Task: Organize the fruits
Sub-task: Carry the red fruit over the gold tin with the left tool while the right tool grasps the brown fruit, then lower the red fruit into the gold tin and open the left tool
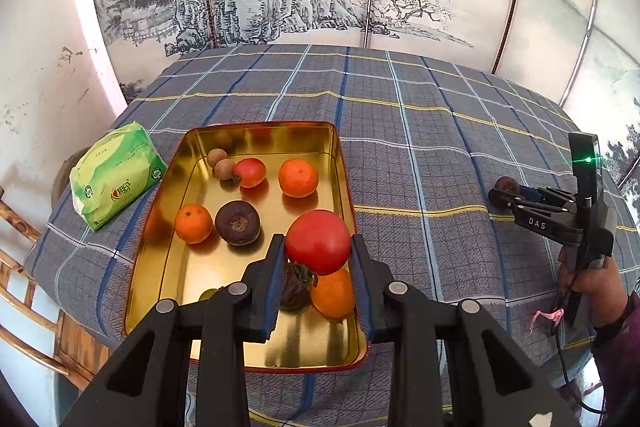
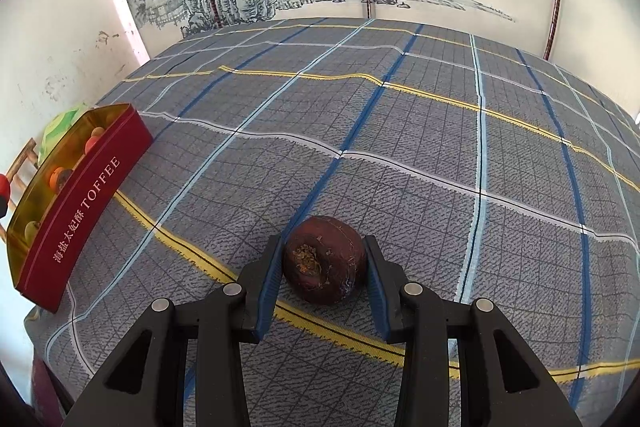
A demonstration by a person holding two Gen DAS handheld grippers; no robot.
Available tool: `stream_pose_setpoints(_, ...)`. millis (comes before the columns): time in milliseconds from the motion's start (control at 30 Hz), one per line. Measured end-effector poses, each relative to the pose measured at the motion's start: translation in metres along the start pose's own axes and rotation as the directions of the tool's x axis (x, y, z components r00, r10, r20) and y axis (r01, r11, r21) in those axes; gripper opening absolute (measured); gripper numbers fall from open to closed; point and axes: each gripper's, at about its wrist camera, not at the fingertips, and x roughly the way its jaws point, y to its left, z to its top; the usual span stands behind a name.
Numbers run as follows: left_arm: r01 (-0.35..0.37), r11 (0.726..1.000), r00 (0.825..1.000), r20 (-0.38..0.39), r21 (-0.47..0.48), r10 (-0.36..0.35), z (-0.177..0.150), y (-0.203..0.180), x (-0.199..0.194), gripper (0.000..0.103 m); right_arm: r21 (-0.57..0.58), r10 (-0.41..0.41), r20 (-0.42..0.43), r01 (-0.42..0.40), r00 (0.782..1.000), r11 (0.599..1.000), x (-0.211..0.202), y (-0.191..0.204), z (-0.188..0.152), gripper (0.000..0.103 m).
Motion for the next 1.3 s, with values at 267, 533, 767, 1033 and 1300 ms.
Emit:
stream_pose_setpoints(267, -0.014, 1.0, 1.0, -0.013, -0.02, 0.014, -0.003, 0.012, 0.008, 0.027, -0.002, -0.002, -0.001, 0.002, 1.0, 1.0, 0.0, 0.001, 0.0, 0.04)
stream_pose_setpoints(533, -0.025, 0.999, 0.999, -0.023, -0.041, 0.024, -0.006, 0.023, 0.017, 0.028, -0.004, -0.005, -0.001, 0.005, 1.0, 1.0, 0.0, 0.001, 0.0, 0.04)
stream_pose_setpoints(767, -0.031, 0.998, 0.999, -0.034, -0.058, 0.029, -0.009, 0.033, 0.026, 0.028, -0.004, -0.005, -0.002, 0.005, 1.0, 1.0, 0.0, 0.003, 0.001, 0.04)
stream_pose_setpoints(1033, -0.04, 0.996, 0.998, -0.052, -0.082, 0.036, -0.012, 0.045, 0.038, 0.028, -0.005, -0.006, -0.002, 0.006, 1.0, 1.0, 0.001, 0.003, 0.001, 0.04)
stream_pose_setpoints(1300, -0.057, 0.992, 0.997, -0.062, -0.109, 0.05, -0.014, 0.059, 0.045, 0.028, -0.006, -0.007, -0.002, 0.007, 1.0, 1.0, 0.001, 0.004, 0.002, 0.041)
